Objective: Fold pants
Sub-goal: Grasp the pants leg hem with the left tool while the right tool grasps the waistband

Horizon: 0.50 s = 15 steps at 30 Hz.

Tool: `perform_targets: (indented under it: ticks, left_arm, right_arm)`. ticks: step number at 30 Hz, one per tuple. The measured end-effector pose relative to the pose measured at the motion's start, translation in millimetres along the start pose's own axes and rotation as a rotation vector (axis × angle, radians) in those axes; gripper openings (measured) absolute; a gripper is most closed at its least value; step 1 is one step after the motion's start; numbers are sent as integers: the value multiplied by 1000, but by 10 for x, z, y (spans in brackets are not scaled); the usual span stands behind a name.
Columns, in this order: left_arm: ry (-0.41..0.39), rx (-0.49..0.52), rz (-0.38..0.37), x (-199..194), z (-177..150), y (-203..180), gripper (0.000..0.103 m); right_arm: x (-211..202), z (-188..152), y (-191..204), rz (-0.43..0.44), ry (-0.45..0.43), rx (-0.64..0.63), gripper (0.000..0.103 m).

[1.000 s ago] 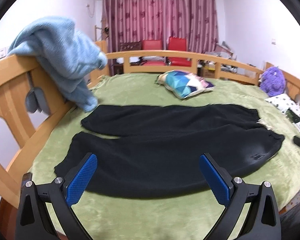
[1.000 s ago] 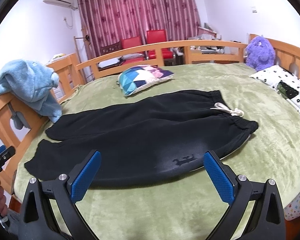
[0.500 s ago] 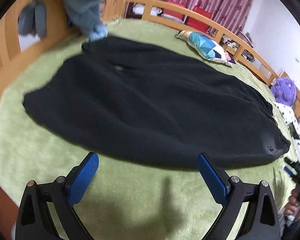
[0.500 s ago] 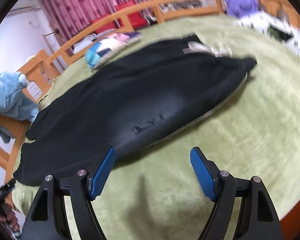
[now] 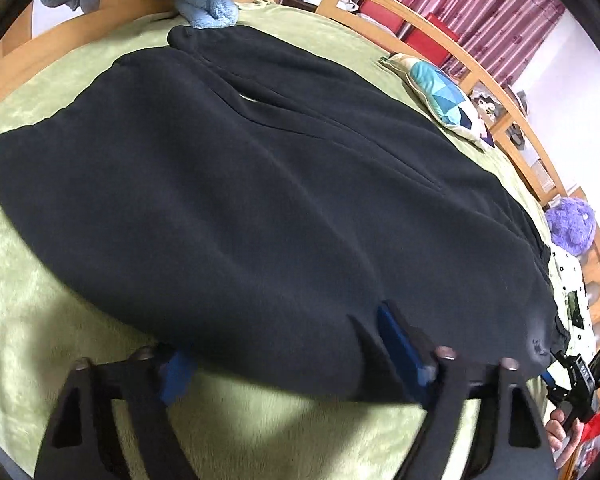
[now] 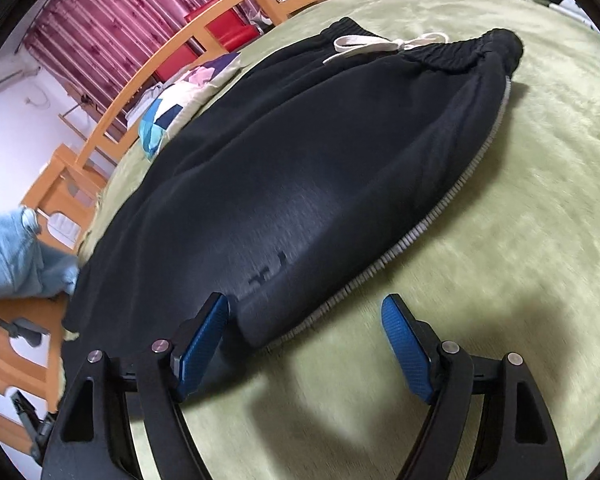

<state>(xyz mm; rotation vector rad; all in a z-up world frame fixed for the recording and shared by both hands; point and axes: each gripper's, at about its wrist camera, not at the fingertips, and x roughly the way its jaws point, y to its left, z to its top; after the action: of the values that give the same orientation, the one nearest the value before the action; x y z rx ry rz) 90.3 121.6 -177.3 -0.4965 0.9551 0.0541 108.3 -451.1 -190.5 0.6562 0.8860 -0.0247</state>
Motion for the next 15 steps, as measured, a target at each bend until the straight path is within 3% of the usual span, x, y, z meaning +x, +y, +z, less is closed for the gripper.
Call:
perform_targets:
  ticks: [1,2,3,4,5,11,15]
  left_arm:
    - [6,-2,0,6,33,7,54]
    - [15,0,0,7,71,17,37]
    - [20,1,-4,-14,99,36,29]
    - [17,1,-16,-47,144,35,17]
    - [8,6,-34,-105,189,28,15]
    - [-98,100,-68,-499,679,-292,12]
    - [-171,151,-66,-627,1111,-511,12]
  right_arm:
    - [23,30,10,17,2,7,78]
    - [34,39,26,18,5,9,70]
    - [58,61,52,17,12,7,58]
    - [90,89,97,5,29,-8,27]
    - [98,119,161,-1,40,-32,15]
    - [-174,466,715,-10,-79,-186,11]
    - [-293,862,984,30,-118,-200,11]
